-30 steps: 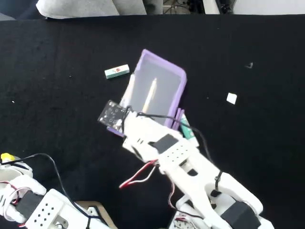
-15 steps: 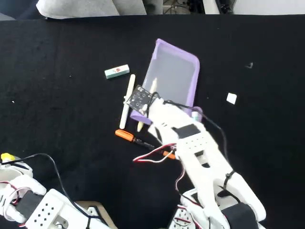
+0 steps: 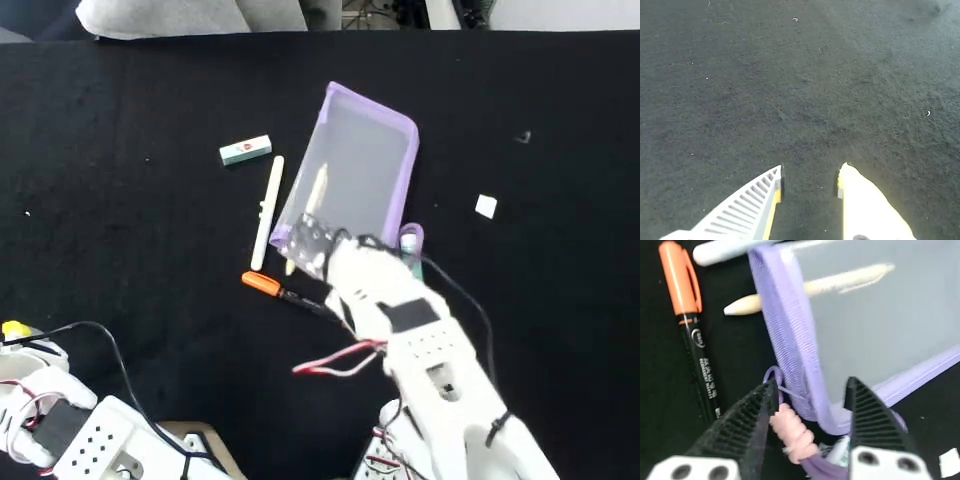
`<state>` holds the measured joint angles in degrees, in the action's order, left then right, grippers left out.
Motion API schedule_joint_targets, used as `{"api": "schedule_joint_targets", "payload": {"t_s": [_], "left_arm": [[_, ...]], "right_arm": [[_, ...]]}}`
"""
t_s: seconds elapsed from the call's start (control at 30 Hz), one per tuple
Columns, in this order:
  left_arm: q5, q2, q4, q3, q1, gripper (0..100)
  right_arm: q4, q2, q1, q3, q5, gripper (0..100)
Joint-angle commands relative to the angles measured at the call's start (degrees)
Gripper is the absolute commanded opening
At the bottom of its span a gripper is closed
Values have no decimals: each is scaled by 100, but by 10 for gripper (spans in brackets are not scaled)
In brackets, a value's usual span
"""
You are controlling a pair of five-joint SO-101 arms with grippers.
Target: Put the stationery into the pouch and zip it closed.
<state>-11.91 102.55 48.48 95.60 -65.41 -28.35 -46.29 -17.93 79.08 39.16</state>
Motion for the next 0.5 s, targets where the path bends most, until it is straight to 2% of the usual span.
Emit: {"api": "schedule_joint_targets", "payload": {"t_s": [0.0, 0.17, 0.47], "left_arm": [[-18, 26, -26, -22, 13, 196], [-18, 26, -26, -22, 13, 196], [-18, 26, -26, -22, 13, 196]], "right_arm": [[765, -163, 202, 286, 44, 269], [1468, -154, 571, 391, 62, 269], [2347, -154, 651, 892, 791, 269]]}}
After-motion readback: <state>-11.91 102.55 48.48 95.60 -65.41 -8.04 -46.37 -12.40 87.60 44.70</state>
